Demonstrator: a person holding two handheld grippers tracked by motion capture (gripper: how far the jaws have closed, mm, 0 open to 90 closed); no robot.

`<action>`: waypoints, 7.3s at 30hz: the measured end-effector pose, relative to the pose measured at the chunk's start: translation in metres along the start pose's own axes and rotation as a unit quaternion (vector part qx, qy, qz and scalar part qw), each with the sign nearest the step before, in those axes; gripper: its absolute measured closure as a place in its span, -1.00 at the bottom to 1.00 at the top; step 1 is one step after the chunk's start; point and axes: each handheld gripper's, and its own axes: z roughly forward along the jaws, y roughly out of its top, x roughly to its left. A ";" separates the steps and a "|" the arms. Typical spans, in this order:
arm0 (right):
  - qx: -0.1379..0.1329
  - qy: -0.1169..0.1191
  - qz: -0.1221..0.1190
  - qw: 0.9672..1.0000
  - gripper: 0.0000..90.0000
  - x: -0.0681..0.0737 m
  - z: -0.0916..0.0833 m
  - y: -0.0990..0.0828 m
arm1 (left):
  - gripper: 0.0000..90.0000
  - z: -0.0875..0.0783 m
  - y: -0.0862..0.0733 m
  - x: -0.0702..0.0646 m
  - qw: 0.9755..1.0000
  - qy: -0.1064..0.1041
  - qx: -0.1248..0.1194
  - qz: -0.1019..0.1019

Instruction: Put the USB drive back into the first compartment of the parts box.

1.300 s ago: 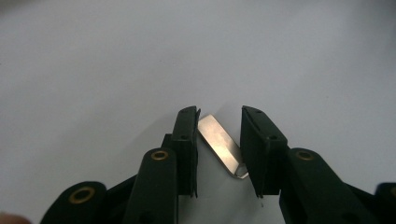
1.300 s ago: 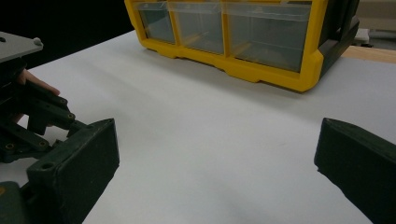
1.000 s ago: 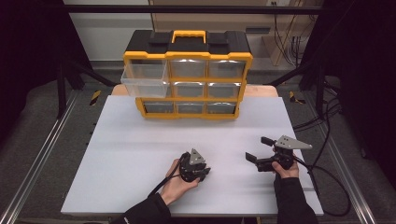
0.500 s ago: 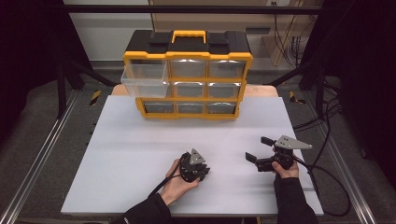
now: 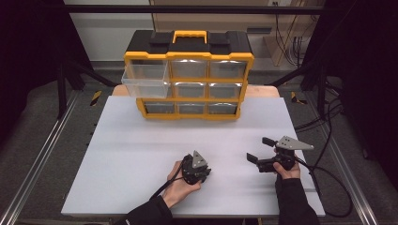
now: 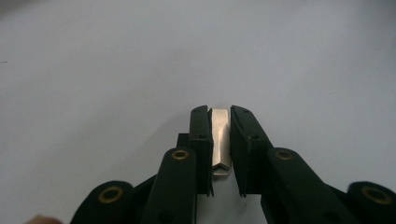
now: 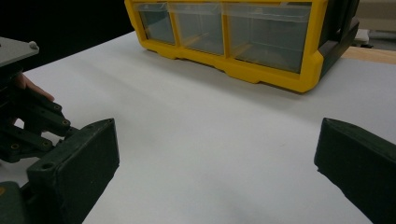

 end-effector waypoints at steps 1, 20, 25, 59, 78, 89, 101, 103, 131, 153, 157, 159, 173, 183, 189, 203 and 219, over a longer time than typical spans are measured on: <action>0.000 0.000 0.001 1.000 -0.99 0.000 0.000 0.000 | 0.75 0.000 0.000 0.000 1.000 -0.001 0.000 -0.001; 0.000 -0.001 0.000 1.000 -0.99 0.000 0.000 0.000 | 0.76 -0.009 0.004 0.006 1.000 -0.021 -0.018 -0.014; 0.000 -0.001 -0.001 1.000 -0.99 0.000 0.000 0.000 | 0.76 -0.011 0.005 0.006 1.000 -0.021 -0.019 -0.012; 0.001 -0.001 0.000 1.000 -0.99 0.000 0.000 0.000 | 0.76 -0.042 0.014 0.031 0.998 -0.013 -0.048 -0.029; 0.001 -0.001 0.000 1.000 -0.99 0.000 0.000 0.000 | 0.76 -0.056 0.017 0.043 0.997 0.002 -0.064 -0.036; 0.001 -0.002 -0.001 1.000 -0.99 0.000 0.000 0.000 | 0.76 -0.068 0.019 0.051 0.996 0.013 -0.080 -0.040; 0.001 -0.002 -0.001 1.000 -0.99 0.000 0.000 0.000 | 0.76 -0.079 0.021 0.060 0.995 0.022 -0.087 -0.042; 0.001 -0.002 -0.001 1.000 -0.99 0.000 0.000 0.000 | 0.76 -0.080 0.022 0.061 0.995 0.023 -0.087 -0.043; 0.002 -0.003 -0.001 1.000 -0.99 0.000 0.000 0.000 | 0.76 -0.101 0.024 0.074 0.993 0.038 -0.099 -0.046; 0.005 -0.003 -0.003 1.000 -0.99 0.000 0.001 -0.001 | 0.76 -0.118 0.030 0.083 0.992 0.043 -0.109 -0.046; 0.006 -0.003 -0.003 1.000 -0.99 0.000 0.001 -0.001 | 0.75 -0.122 0.031 0.085 0.991 0.045 -0.114 -0.048; 0.006 -0.003 -0.003 1.000 -0.99 0.000 0.001 -0.001 | 0.76 -0.125 0.031 0.087 0.991 0.046 -0.113 -0.047; 0.009 -0.004 -0.003 1.000 -0.99 0.000 0.001 -0.001 | 0.76 -0.138 0.034 0.095 0.990 0.053 -0.119 -0.047; 0.008 -0.004 -0.003 1.000 -0.99 0.000 0.001 -0.001 | 0.76 -0.147 0.038 0.099 0.989 0.060 -0.124 -0.045; 0.009 -0.004 -0.003 1.000 -0.99 0.000 0.001 -0.001 | 0.76 -0.152 0.039 0.102 0.989 0.066 -0.128 -0.045; 0.009 -0.004 -0.003 1.000 -0.99 0.000 0.001 -0.001 | 0.76 -0.166 0.046 0.106 0.988 0.073 -0.131 -0.040; 0.008 -0.004 -0.003 1.000 -0.99 0.000 0.001 -0.001 | 0.75 -0.180 0.056 0.109 0.987 0.084 -0.135 -0.031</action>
